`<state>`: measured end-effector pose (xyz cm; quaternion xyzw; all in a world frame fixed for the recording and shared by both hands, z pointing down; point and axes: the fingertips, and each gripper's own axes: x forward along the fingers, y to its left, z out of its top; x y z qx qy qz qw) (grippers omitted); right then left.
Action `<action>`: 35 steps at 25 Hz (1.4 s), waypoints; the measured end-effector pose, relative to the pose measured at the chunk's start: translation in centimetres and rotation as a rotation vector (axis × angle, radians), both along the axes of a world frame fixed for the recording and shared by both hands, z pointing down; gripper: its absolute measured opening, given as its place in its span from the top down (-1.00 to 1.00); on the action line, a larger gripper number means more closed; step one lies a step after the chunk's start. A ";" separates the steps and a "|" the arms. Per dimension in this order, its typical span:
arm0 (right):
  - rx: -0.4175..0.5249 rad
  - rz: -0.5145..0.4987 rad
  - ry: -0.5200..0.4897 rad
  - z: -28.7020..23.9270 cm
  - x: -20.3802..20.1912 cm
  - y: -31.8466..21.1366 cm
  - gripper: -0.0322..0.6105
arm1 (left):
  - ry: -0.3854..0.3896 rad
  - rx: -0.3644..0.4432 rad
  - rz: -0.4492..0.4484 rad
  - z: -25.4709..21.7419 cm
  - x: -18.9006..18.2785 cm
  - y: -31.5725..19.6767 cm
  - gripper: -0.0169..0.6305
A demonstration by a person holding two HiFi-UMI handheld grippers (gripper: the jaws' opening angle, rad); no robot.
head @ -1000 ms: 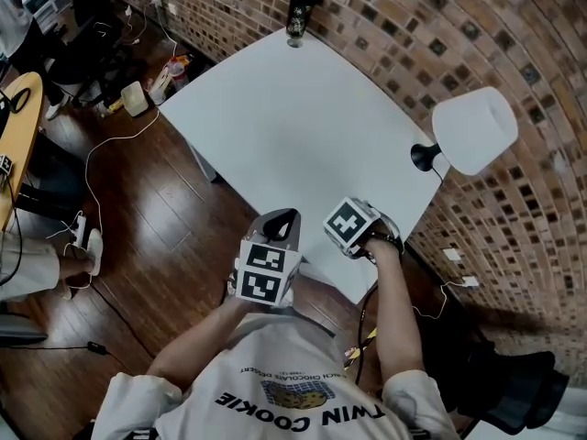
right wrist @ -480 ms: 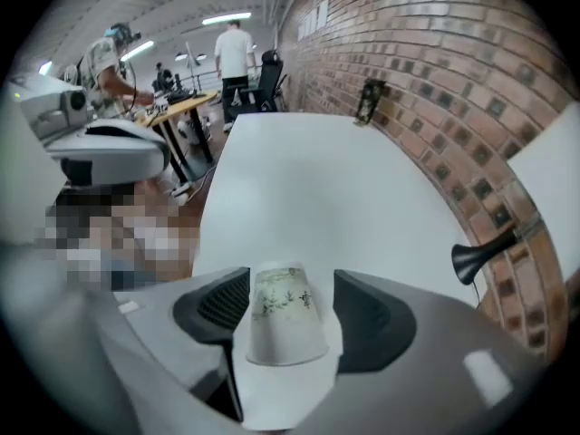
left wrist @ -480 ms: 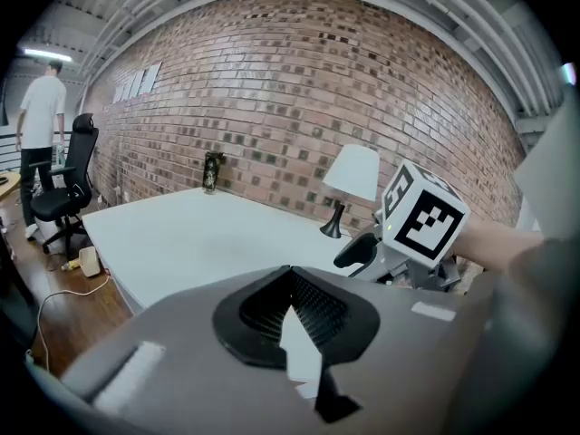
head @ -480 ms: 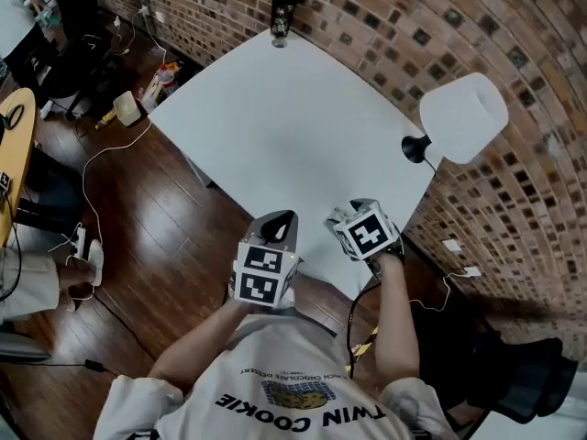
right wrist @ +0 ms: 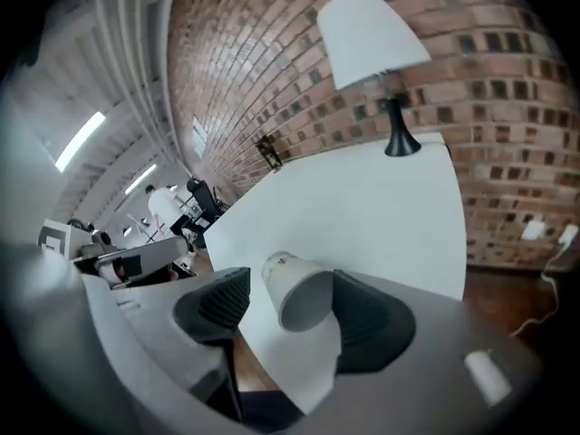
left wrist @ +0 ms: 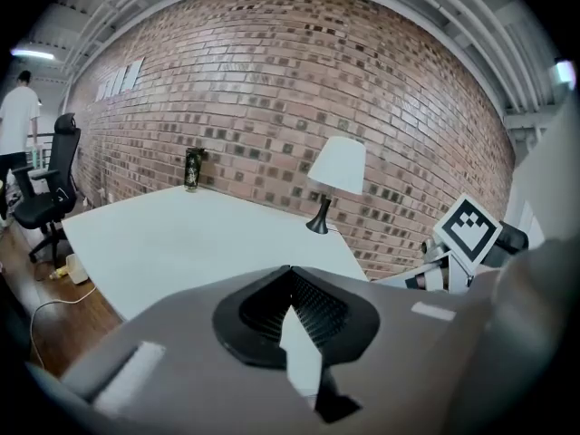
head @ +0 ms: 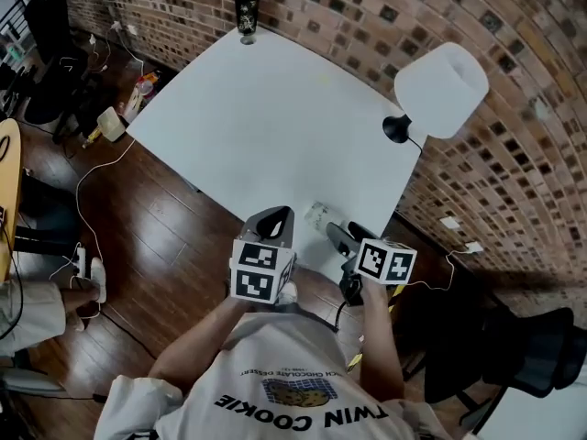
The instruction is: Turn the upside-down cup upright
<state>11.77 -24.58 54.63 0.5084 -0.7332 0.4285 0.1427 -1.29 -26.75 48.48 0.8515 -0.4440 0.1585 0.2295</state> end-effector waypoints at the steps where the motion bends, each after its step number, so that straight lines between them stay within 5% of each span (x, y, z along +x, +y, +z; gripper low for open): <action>1: -0.016 0.028 -0.042 0.6 0.0 0.3 0.05 | -0.001 0.000 0.005 0.0 0.2 0.0 0.93; 4: -0.031 0.080 -0.179 1.4 -0.4 0.8 0.46 | -0.010 0.000 0.018 0.0 0.7 0.0 0.93; 7: -0.026 0.092 -0.306 1.4 -1.3 0.8 0.65 | -0.016 -0.004 0.019 0.2 0.8 0.1 0.93; 13: 0.012 -0.003 -0.309 0.2 -2.5 0.3 0.85 | -0.026 -0.007 0.012 0.4 0.4 -0.1 0.93; 19: 0.075 -0.309 0.081 -1.8 -3.4 -1.4 0.85 | -0.022 -0.003 0.004 0.2 0.3 -0.1 0.93; 25: -0.002 -0.679 0.520 -1.3 -4.0 -2.0 0.85 | -0.019 -0.001 -0.005 0.2 0.1 0.0 0.93; 30: -0.012 -0.970 0.754 -0.5 -5.2 -1.4 0.85 | -0.016 0.010 -0.031 -0.1 -0.6 -0.2 0.93; 35: -0.001 -1.123 0.835 0.2 -5.7 -1.2 0.85 | -0.013 0.011 -0.060 -0.2 -1.1 -0.1 0.93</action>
